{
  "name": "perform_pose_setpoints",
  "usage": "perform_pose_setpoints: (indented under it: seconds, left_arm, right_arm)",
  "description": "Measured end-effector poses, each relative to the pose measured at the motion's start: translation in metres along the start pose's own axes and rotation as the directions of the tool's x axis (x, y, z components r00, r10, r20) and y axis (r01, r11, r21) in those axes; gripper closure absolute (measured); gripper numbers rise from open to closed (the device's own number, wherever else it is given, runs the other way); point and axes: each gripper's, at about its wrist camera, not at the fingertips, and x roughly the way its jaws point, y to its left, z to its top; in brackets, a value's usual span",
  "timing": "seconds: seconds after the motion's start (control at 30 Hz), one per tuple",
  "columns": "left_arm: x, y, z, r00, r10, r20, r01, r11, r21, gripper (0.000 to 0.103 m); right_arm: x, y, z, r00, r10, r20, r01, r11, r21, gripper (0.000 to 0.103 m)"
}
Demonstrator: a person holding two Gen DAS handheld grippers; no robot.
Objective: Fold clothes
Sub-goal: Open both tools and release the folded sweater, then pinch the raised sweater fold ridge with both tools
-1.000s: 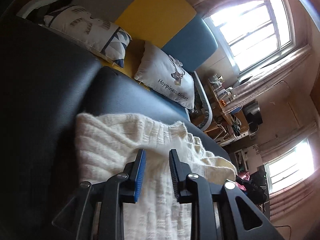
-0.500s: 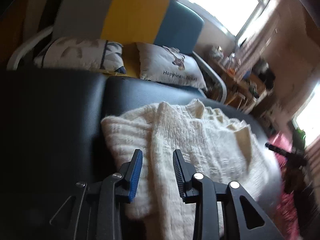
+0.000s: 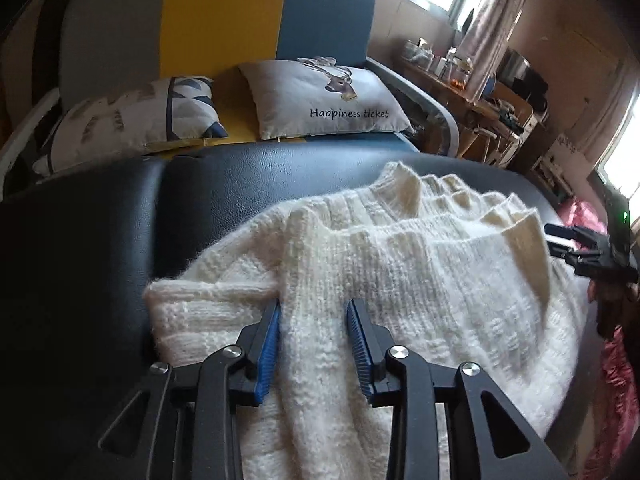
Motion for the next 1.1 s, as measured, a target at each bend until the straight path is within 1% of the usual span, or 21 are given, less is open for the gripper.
perform_pose_setpoints:
  seconds: [0.03,0.07,0.1,0.13,0.23,0.3,0.33,0.43,0.5,0.53,0.6,0.67,0.7,0.77,0.83,0.9,0.97,1.0,1.03,1.07,1.1]
  left_arm:
    - [-0.001,-0.002,-0.001,1.000,0.007,0.012,-0.007,1.000,0.013,0.084]
    - [-0.003,-0.004,-0.003,1.000,0.013,0.027,-0.014,1.000,0.016,0.090]
    - [-0.005,-0.006,-0.005,0.999,0.019,0.042,-0.020,1.000,0.017,0.096]
    - [-0.009,-0.007,-0.008,0.998,0.026,0.064,-0.027,1.000,0.011,0.097]
    - [-0.024,-0.002,-0.014,0.990,0.029,0.138,-0.025,0.999,-0.034,0.098]
    - [-0.041,0.002,-0.018,0.978,0.017,0.209,-0.003,0.998,-0.067,0.098]
    - [-0.048,0.004,-0.019,0.971,0.022,0.239,-0.005,0.997,-0.071,0.098]
    - [-0.063,0.004,-0.018,0.954,0.037,0.298,-0.014,0.997,-0.081,0.098]
    - [-0.051,0.008,-0.017,0.962,0.063,0.267,-0.035,0.994,-0.107,0.098]
    - [-0.045,0.011,-0.017,0.965,0.075,0.251,-0.046,0.992,-0.120,0.098]
    - [-0.033,0.015,-0.016,0.971,0.099,0.217,-0.069,0.987,-0.145,0.098]
    - [-0.018,0.020,-0.017,0.979,0.114,0.170,-0.085,0.982,-0.170,0.098]
    - [-0.018,0.021,-0.018,0.978,0.114,0.176,-0.082,0.981,-0.177,0.098]
    - [-0.020,0.022,-0.021,0.975,0.112,0.190,-0.075,0.979,-0.192,0.098]
    - [-0.039,0.018,-0.022,0.958,0.099,0.270,-0.051,0.983,-0.179,0.098]
    - [-0.059,0.014,-0.022,0.934,0.084,0.348,-0.029,0.987,-0.161,0.098]
    - [-0.063,0.013,-0.019,0.924,0.087,0.371,-0.033,0.988,-0.150,0.098]
    - [-0.064,0.013,-0.017,0.920,0.090,0.381,-0.036,0.989,-0.145,0.098]
    - [-0.054,0.015,-0.015,0.934,0.109,0.340,-0.058,0.986,-0.155,0.098]
    - [-0.044,0.018,-0.013,0.946,0.128,0.297,-0.082,0.983,-0.164,0.098]
    - [-0.027,0.021,-0.012,0.966,0.124,0.229,-0.085,0.981,-0.173,0.098]
  right_arm:
    - [0.005,-0.001,0.000,1.000,0.003,-0.014,-0.003,1.000,-0.006,0.030]
    - [0.010,0.000,0.000,0.999,-0.008,-0.033,0.007,1.000,-0.018,0.042]
    - [0.014,0.000,-0.002,0.999,-0.008,-0.043,0.007,1.000,-0.027,0.057]
    - [0.016,0.001,-0.003,0.999,0.001,-0.045,-0.002,0.999,-0.034,0.085]
    - [0.010,0.002,-0.005,1.000,0.005,-0.013,-0.005,0.999,-0.039,0.093]
    - [0.000,0.000,-0.005,1.000,0.010,0.019,-0.010,1.000,-0.029,0.093]
    - [-0.005,0.000,-0.004,0.999,0.014,0.034,-0.013,1.000,-0.028,0.093]
    - [-0.021,-0.004,0.004,0.996,0.012,0.086,-0.011,1.000,-0.020,0.093]
    - [-0.025,-0.007,0.009,0.994,0.005,0.108,-0.004,1.000,-0.010,0.093]
    - [-0.022,-0.009,0.011,0.995,-0.002,0.102,0.001,1.000,0.004,0.093]
    - [-0.006,-0.013,0.010,0.997,-0.021,0.073,0.019,0.999,0.027,0.093]
    - [0.018,-0.018,0.002,0.999,-0.035,0.014,0.034,0.998,0.061,0.093]
    - [0.027,-0.020,-0.003,0.999,-0.035,-0.003,0.035,0.997,0.075,0.094]
    - [0.028,-0.023,-0.010,0.999,-0.023,0.023,0.020,0.994,0.106,0.094]
    - [0.018,-0.025,-0.009,0.999,-0.013,0.051,0.007,0.992,0.123,0.094]
    - [0.000,-0.023,-0.005,0.995,-0.018,0.099,0.007,0.995,0.104,0.094]
    - [-0.015,-0.024,-0.001,0.989,-0.019,0.147,0.004,0.995,0.100,0.094]
    - [-0.017,-0.025,0.001,0.988,-0.019,0.156,0.003,0.995,0.100,0.094]
    - [-0.016,-0.026,0.002,0.988,-0.017,0.153,0.002,0.995,0.100,0.094]
    - [-0.009,-0.027,0.003,0.991,-0.020,0.132,0.006,0.994,0.105,0.094]
    - [0.004,-0.027,0.001,0.996,-0.018,0.086,0.009,0.994,0.109,0.094]
